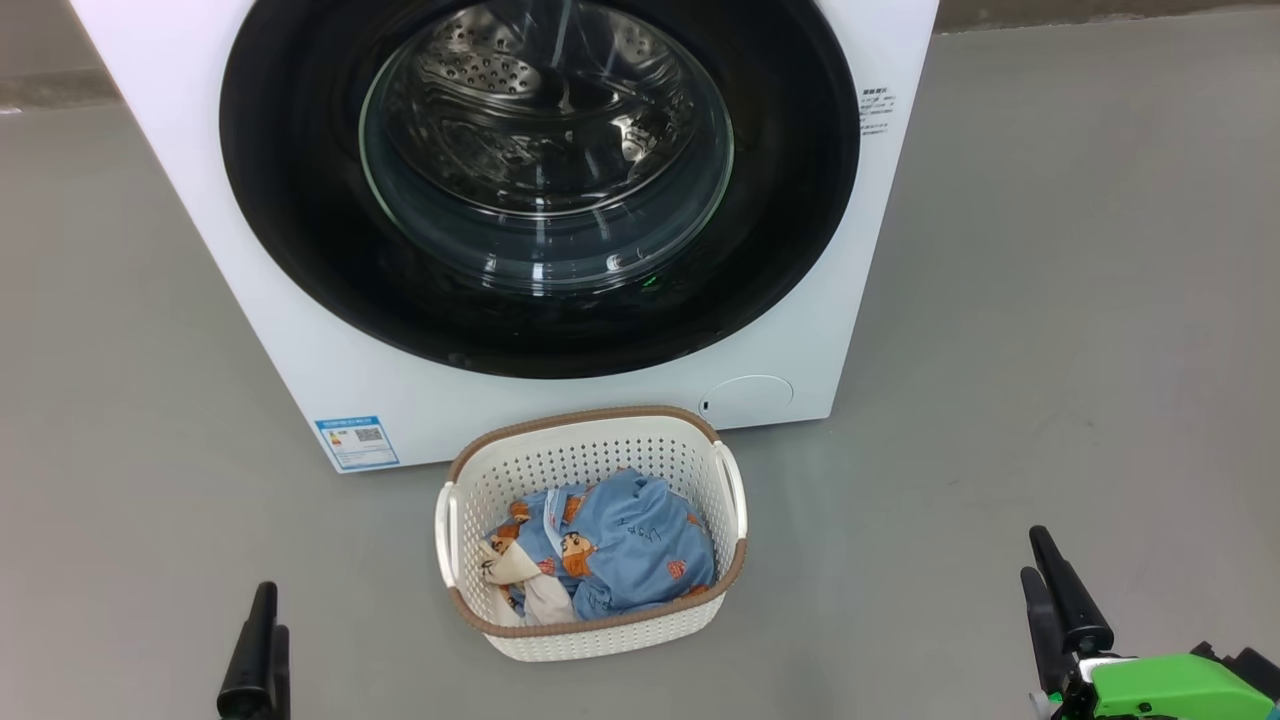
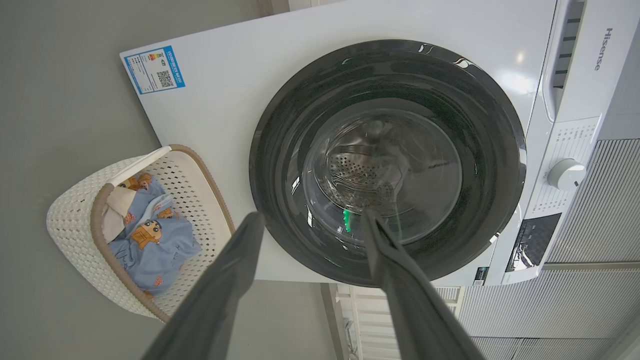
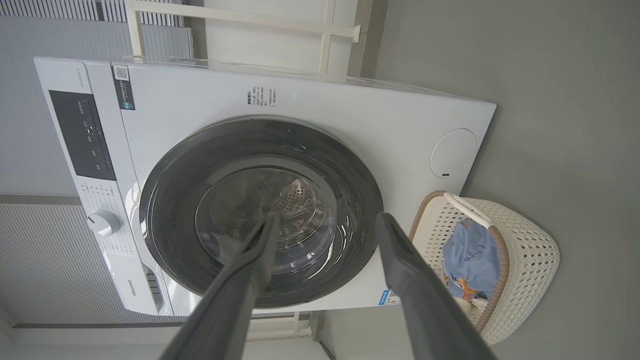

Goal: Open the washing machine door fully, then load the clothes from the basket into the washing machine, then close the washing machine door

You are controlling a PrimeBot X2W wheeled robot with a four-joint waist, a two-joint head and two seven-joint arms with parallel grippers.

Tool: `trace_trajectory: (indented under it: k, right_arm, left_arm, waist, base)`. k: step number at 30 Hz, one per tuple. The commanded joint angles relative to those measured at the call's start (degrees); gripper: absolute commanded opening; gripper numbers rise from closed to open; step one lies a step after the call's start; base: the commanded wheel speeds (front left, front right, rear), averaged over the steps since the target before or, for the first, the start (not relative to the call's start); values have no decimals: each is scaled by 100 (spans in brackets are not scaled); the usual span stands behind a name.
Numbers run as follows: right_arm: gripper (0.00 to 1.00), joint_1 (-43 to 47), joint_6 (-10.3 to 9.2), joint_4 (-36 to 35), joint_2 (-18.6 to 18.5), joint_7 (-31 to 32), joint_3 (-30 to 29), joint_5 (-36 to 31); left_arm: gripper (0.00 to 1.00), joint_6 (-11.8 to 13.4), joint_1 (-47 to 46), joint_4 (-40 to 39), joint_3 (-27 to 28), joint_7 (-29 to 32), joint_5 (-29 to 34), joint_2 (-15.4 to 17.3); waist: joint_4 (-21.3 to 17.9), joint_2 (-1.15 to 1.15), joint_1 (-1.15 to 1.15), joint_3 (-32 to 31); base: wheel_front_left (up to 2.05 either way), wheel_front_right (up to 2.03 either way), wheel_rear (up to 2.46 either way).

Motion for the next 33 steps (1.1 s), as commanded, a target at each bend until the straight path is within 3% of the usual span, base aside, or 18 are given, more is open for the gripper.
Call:
trace_trajectory:
  k: [1, 21, 33]
  right_arm:
    - [100, -317, -1, -119, -91, -80, 84, -140]
    - [100, -546, -2, 0, -275, -400, 417, -1542]
    - [100, -678, -2, 127, -368, -601, 629, -2629]
  left_arm:
    - [100, -4, -256, -178, 15, -66, 122, 129]
    - [100, -7, -287, -213, -149, -389, 1408, 250]
    - [100, -9, -255, -261, -250, -594, 2610, 323]
  waist:
    - [-2, 0, -1, 0]
    - [-32, 0, -1, 3]
    - [-56, 0, -1, 4]
  base:
    - [0, 0, 0]
    - [0, 0, 0]
    - [0, 0, 0]
